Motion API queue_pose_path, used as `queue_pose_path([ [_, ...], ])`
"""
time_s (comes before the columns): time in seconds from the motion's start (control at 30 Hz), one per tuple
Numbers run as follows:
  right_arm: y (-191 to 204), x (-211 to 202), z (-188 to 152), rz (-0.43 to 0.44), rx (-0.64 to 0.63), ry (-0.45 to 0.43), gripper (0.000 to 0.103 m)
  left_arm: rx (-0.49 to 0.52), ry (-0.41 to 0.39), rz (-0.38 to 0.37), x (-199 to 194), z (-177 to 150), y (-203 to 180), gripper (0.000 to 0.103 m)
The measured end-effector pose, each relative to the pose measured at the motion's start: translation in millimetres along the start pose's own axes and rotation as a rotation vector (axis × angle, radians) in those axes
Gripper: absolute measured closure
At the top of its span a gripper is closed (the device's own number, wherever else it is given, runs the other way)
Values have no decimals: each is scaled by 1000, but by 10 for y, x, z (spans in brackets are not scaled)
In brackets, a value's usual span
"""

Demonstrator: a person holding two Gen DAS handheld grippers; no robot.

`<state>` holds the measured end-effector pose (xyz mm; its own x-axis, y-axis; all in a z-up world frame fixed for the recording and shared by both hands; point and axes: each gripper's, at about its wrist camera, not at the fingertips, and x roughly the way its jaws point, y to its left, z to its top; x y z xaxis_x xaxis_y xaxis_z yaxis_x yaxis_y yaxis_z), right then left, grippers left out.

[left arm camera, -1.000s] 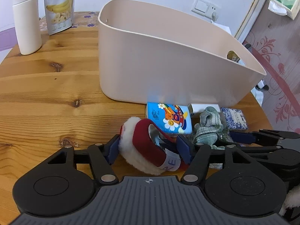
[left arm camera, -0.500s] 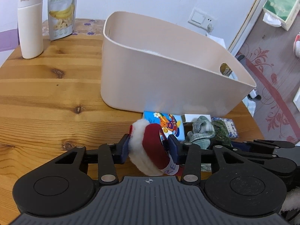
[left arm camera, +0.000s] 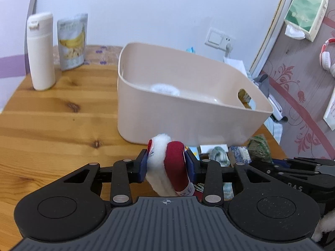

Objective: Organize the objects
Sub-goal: 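Grasp the red-white plush item with left gripper while right gripper grasps the herb bag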

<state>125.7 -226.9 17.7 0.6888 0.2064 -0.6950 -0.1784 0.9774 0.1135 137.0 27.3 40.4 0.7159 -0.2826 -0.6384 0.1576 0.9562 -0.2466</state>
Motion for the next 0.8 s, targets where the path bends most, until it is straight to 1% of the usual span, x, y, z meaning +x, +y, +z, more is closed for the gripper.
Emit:
queue_pose_path([
  [0.13,-9,-135,47,-4,-2,-37,81,19,-34,8,-118,78,-19,65],
  [0.47,-133,-363,215,-28,9,-120,81,53,-159,22,-435,386,-101,65],
  [0.7,-244,-446,416,-50,21,-177,81,67,-227,28,-487,656,-148,65],
  [0.8,-290,-452,523,-62,18,-195,81,75,-240,30,-437,759,-161,65],
])
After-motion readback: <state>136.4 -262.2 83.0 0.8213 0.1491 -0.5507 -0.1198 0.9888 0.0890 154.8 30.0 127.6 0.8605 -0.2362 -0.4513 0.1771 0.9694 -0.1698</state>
